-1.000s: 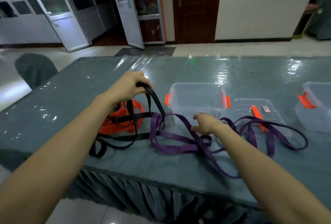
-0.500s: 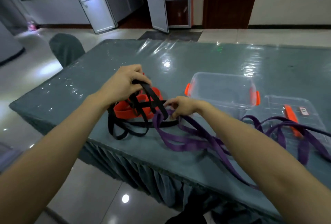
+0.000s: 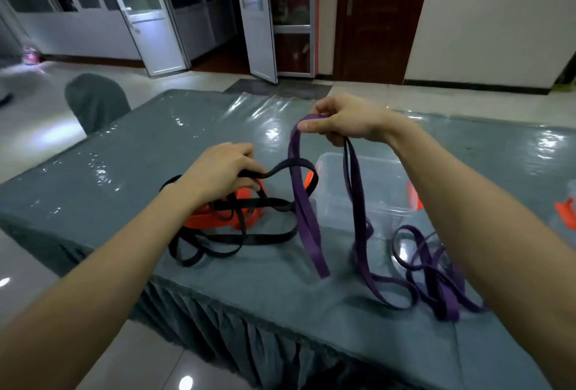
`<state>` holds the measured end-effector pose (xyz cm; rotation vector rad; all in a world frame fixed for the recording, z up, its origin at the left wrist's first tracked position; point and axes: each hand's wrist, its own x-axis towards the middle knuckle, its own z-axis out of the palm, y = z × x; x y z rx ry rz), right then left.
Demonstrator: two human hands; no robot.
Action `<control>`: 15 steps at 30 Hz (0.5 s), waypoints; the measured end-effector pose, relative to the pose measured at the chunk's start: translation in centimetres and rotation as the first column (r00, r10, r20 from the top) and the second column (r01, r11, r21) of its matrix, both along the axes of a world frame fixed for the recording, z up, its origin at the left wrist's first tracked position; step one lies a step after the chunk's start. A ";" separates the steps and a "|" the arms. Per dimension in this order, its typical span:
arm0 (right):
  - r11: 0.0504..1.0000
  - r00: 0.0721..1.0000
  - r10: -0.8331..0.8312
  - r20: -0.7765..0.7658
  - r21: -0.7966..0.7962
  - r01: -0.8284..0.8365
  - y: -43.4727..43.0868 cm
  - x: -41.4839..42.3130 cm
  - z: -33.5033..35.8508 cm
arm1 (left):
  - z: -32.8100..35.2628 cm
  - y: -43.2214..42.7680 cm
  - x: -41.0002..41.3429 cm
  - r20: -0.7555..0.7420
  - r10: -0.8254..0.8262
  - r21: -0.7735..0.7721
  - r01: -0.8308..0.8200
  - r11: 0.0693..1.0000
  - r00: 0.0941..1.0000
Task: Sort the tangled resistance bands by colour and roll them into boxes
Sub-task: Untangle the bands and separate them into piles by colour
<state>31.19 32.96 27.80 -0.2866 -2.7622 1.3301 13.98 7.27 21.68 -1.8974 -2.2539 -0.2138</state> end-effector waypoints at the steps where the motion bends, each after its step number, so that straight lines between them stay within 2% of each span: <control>1: 1.000 1.000 -0.010 -0.029 -0.008 0.010 0.1 0.5 0.6 | -0.2 0.3 0.3 -0.016 -0.007 -0.016 0.006 1.000 1.000; 3: 0.999 0.996 -0.027 -0.089 -0.019 0.026 0.4 1.4 1.5 | -0.7 1.0 0.7 -0.043 -0.036 -0.036 0.034 0.999 0.998; 5: 0.990 0.971 -0.126 -0.204 -0.093 0.109 0.9 2.1 2.4 | -1.4 1.5 1.2 -0.066 -0.066 -0.045 0.063 0.997 0.996; 9: 0.982 0.956 -0.186 -0.229 -0.080 0.172 1.1 3.6 3.7 | -3.4 2.6 1.5 -0.076 -0.041 -0.141 0.030 0.990 0.996; 12: 0.944 0.887 -0.318 -0.335 -0.200 0.262 1.6 4.5 4.2 | -5.3 2.7 0.6 -0.094 -0.002 -0.216 -0.018 0.976 0.996; 15: 0.933 0.858 -0.336 -0.390 -0.261 0.247 2.2 5.5 5.3 | -7.3 2.6 -0.2 -0.075 -0.008 -0.322 -0.017 0.947 0.997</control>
